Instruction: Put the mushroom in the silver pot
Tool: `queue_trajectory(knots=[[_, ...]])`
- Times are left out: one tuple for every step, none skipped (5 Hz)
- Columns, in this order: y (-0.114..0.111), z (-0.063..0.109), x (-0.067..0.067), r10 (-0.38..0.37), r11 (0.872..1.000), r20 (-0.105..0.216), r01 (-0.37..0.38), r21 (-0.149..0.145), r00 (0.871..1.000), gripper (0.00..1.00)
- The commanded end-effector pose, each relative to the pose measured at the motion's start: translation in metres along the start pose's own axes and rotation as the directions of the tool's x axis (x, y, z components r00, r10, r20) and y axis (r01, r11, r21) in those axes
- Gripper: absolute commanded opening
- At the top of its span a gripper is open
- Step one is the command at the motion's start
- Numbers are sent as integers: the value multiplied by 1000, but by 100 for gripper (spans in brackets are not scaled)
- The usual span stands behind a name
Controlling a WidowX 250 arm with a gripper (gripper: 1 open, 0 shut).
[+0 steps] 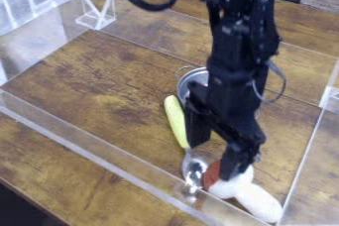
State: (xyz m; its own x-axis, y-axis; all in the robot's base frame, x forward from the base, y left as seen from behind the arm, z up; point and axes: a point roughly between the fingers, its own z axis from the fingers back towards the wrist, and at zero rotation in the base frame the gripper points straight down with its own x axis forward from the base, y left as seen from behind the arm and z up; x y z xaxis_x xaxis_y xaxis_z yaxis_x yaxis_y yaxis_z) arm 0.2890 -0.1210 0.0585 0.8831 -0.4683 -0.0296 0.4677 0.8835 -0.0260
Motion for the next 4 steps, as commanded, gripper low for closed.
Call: queue_trajectory(knots=[[-5, -4, 8, -48, 999, 41, 48, -5, 998, 100], [-3, -9, 13, -62, 998, 50, 63, -13, 997, 100], [0, -11, 17, -63, 998, 60, 65, -21, 996, 100], [5, -12, 19, -49, 998, 72, 52, -31, 996, 100]])
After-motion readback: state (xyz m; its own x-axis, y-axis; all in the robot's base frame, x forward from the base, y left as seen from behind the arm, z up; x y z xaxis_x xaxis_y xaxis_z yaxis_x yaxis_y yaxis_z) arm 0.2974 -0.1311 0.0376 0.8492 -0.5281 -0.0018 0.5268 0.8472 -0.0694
